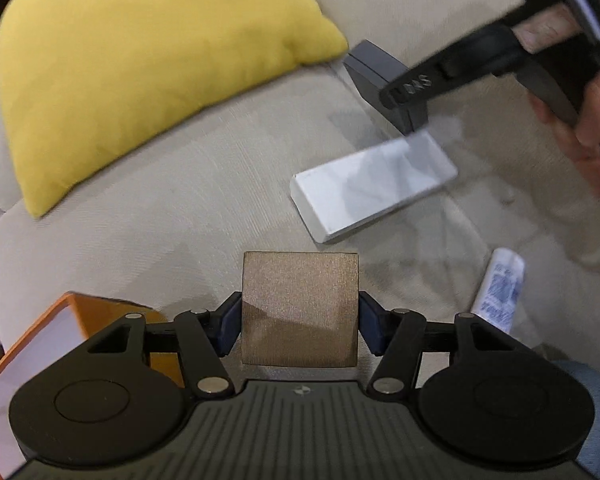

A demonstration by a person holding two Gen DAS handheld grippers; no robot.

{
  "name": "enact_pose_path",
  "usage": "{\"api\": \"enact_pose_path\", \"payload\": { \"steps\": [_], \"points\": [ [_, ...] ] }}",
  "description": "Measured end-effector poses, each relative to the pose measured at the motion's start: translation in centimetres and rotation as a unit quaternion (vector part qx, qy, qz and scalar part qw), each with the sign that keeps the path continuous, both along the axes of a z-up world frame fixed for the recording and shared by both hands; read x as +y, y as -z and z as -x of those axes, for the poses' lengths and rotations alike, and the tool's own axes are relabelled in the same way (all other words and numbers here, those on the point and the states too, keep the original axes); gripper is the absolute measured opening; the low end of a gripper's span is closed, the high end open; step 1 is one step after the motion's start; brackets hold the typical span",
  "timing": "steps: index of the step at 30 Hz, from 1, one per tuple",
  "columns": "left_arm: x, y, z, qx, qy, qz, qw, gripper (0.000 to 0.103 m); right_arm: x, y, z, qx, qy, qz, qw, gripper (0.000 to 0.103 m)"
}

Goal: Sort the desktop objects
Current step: 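Grasp the brown cardboard box with the left tool while the right tool grasps the dark gray box, then carry the brown box and dark gray box over the orange-rimmed box with both tools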

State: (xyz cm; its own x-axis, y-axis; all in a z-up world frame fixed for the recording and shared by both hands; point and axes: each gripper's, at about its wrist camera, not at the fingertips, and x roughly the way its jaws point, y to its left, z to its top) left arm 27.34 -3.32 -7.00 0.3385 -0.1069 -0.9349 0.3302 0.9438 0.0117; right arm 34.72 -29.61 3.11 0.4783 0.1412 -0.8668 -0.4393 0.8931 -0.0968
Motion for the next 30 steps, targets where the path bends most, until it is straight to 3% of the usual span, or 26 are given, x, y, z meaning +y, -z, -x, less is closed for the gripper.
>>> {"api": "enact_pose_path", "payload": {
  "steps": [5, 16, 23, 30],
  "points": [
    [0.7, -2.8, 1.8, -0.032, -0.015, 0.019, 0.9992, 0.068, -1.3, -3.9, 2.9, -0.027, 0.007, -0.04, 0.999, 0.038],
    [4.4, -8.4, 8.3, -0.093, -0.051, 0.058, 0.9926, 0.068, -4.1, -8.9, 11.0, 0.024, 0.005, -0.195, 0.98, 0.038],
    [8.7, -10.5, 12.3, -0.121, -0.097, 0.056, 0.9863, 0.068, -0.9, -11.8, 17.0, 0.016, -0.057, -0.226, 0.972, 0.038],
    [14.3, -11.6, 15.3, -0.143, -0.156, 0.059, 0.9755, 0.068, 3.6, -12.5, 20.7, 0.028, -0.101, -0.264, 0.959, 0.038]
  ]
}}
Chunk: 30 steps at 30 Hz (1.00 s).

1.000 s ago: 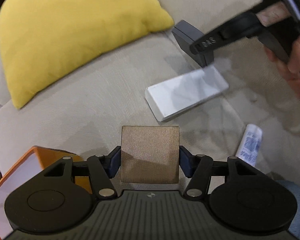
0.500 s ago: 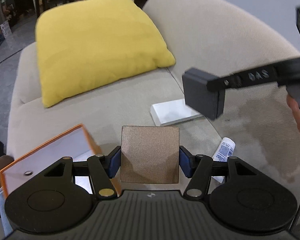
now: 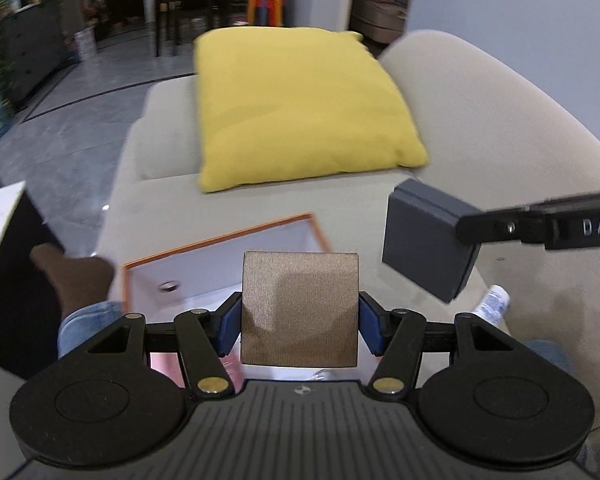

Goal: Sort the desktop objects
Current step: 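Carry the brown box and dark gray box over the orange-rimmed box with both tools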

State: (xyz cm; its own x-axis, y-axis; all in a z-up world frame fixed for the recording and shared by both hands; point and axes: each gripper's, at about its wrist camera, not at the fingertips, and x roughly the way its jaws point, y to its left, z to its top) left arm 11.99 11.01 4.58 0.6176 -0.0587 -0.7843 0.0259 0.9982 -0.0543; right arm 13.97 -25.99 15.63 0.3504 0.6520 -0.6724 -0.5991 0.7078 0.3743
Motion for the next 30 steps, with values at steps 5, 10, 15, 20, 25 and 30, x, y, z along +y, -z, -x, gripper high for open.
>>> {"api": "enact_pose_path", "payload": {
  "steps": [5, 10, 15, 20, 25, 30],
  "points": [
    [3.4, 0.5, 1.3, 0.0, -0.032, 0.01, 0.9994, 0.068, 4.2, 1.6, 1.0, 0.022, -0.024, -0.009, 0.999, 0.038],
    [5.9, 1.0, 2.3, 0.002, -0.049, 0.022, 0.9986, 0.068, 7.6, 3.7, 1.8, 0.031, -0.032, 0.01, 0.999, 0.038],
    [7.8, 1.8, 3.0, 0.005, -0.056, 0.029, 0.998, 0.068, 9.8, 6.3, 1.2, 0.041, -0.024, 0.036, 0.998, 0.038],
    [8.7, 2.6, 3.4, 0.007, -0.054, 0.041, 0.9977, 0.068, 11.2, 8.2, 0.5, 0.047, -0.018, 0.066, 0.997, 0.038],
    [9.2, 3.4, 3.1, 0.006, -0.053, 0.049, 0.9974, 0.068, 12.5, 9.9, -0.6, 0.077, -0.007, 0.071, 0.994, 0.038],
    [9.7, 3.7, 2.9, 0.005, -0.054, 0.057, 0.9969, 0.068, 13.7, 11.5, -0.5, 0.093, 0.011, 0.053, 0.994, 0.038]
  ]
}}
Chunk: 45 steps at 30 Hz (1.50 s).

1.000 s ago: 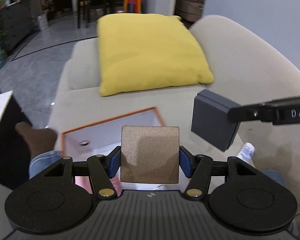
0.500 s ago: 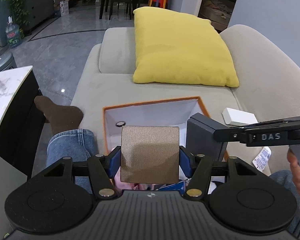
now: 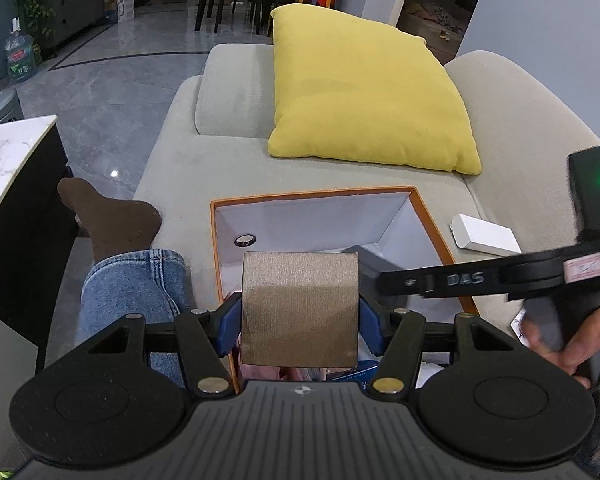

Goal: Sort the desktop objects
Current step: 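Carry the brown box and dark gray box over the orange-rimmed box with both tools, then lower both boxes into the orange-rimmed box and open both tools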

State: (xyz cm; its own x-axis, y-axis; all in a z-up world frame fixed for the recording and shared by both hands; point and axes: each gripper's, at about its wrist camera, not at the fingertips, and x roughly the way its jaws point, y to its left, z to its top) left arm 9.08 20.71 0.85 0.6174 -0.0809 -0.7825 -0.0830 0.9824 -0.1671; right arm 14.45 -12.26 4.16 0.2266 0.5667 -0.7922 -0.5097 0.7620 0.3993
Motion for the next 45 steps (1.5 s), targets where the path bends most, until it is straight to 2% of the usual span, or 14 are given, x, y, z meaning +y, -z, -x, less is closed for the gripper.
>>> {"api": "enact_pose_path", "payload": {
  "steps": [7, 14, 17, 20, 22, 23, 25, 28, 32, 34, 36, 38, 41, 45],
  "points": [
    [0.2, 0.2, 0.3, 0.003, 0.003, 0.002, 1.0, 0.068, 1.0, 2.1, 1.5, 0.032, 0.02, -0.022, 0.999, 0.038],
    [0.5, 0.4, 0.3, 0.004, -0.002, 0.002, 1.0, 0.068, 0.9, 2.8, 2.6, 0.053, -0.013, 0.0, 0.998, 0.038],
    [0.6, 0.4, 0.3, 0.004, -0.003, 0.003, 1.0, 0.068, 1.1, 2.7, 2.7, 0.033, -0.039, 0.015, 0.999, 0.039],
    [0.8, 0.3, 0.3, 0.003, -0.006, 0.005, 1.0, 0.068, 1.4, 1.8, 2.9, -0.002, -0.078, 0.02, 0.997, 0.047],
    [0.8, 0.2, 0.3, 0.001, -0.008, 0.005, 1.0, 0.068, 1.6, 1.2, 2.9, -0.029, -0.093, 0.025, 0.995, 0.046],
    [0.8, 0.1, 0.2, 0.0, -0.008, 0.005, 1.0, 0.068, 1.8, 1.1, 2.8, -0.036, -0.097, 0.028, 0.994, 0.042],
    [0.6, 0.0, 0.2, 0.0, -0.005, 0.006, 1.0, 0.068, 2.0, 1.4, 2.6, -0.024, -0.109, 0.026, 0.993, 0.022],
    [0.0, -0.1, 0.0, 0.0, 0.003, 0.004, 1.0, 0.068, 2.0, 2.1, 2.6, -0.007, -0.118, 0.025, 0.993, 0.023],
    [-1.1, -0.3, -0.2, 0.001, 0.025, -0.001, 0.9997, 0.068, 0.8, 0.5, 3.1, -0.049, -0.139, 0.023, 0.989, 0.024],
    [-1.5, -0.1, -0.5, 0.009, 0.024, 0.008, 0.9996, 0.068, 0.1, -0.6, 3.5, -0.072, -0.156, 0.024, 0.985, 0.04],
    [-2.4, -0.1, -0.5, 0.005, 0.036, -0.007, 0.9993, 0.068, -0.7, -1.5, 3.8, -0.081, -0.173, 0.021, 0.981, 0.039],
    [-3.4, -0.2, -0.3, 0.001, 0.047, -0.028, 0.9985, 0.068, -1.7, -2.1, 3.7, -0.075, -0.174, 0.013, 0.982, 0.039],
    [-4.5, 0.0, -0.2, 0.006, 0.066, -0.036, 0.9971, 0.068, -3.3, -2.8, 2.9, -0.067, -0.15, 0.0, 0.986, 0.04],
    [-6.5, 0.5, 0.3, 0.013, 0.103, -0.058, 0.9928, 0.068, -5.6, -2.3, 1.5, 0.003, -0.113, -0.053, 0.992, 0.044]
  ]
}}
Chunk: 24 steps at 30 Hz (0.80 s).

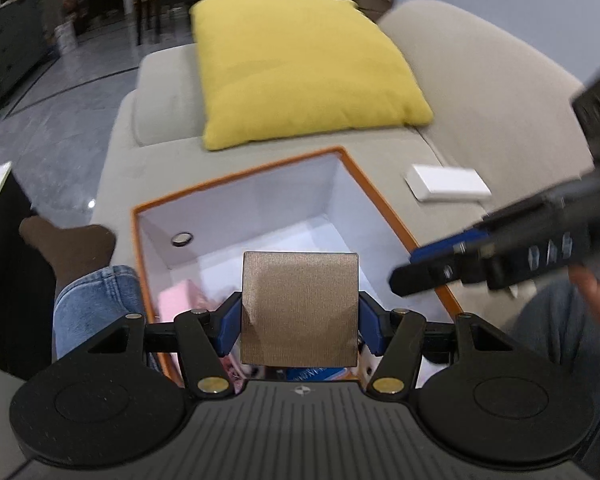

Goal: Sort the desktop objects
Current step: 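Lower both boxes into the orange-rimmed box and open both tools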

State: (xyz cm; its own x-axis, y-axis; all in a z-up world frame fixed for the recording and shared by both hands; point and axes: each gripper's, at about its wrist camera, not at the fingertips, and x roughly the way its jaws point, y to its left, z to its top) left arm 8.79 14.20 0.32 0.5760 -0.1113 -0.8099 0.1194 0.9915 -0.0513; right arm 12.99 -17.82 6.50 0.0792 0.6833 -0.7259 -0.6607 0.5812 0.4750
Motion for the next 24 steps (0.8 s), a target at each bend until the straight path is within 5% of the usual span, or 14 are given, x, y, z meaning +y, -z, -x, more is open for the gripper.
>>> {"api": "enact_pose_path", "payload": {
  "steps": [4, 12, 16, 21, 24],
  "points": [
    [-1.7, 0.6, 1.1, 0.002, 0.042, -0.019, 0.9989, 0.068, -1.5, 1.0, -0.4, 0.065, 0.021, -0.048, 0.997, 0.053],
    [-3.0, 1.3, 1.1, 0.04, 0.067, -0.049, 0.9957, 0.068, -3.8, 4.1, -0.1, 0.173, 0.051, -0.108, 0.978, 0.054],
    [-3.3, 1.1, 1.0, 0.042, 0.073, -0.028, 0.996, 0.068, -4.5, 4.6, 0.3, 0.198, 0.058, -0.127, 0.97, 0.062],
    [-4.0, 0.7, 1.0, 0.038, 0.082, -0.011, 0.9958, 0.068, -3.8, 5.6, 1.0, 0.22, 0.056, -0.135, 0.964, 0.06],
    [-4.2, 0.9, 1.0, 0.044, 0.083, -0.017, 0.9955, 0.069, -3.7, 5.9, 1.0, 0.228, 0.055, -0.143, 0.962, 0.048]
  ]
}}
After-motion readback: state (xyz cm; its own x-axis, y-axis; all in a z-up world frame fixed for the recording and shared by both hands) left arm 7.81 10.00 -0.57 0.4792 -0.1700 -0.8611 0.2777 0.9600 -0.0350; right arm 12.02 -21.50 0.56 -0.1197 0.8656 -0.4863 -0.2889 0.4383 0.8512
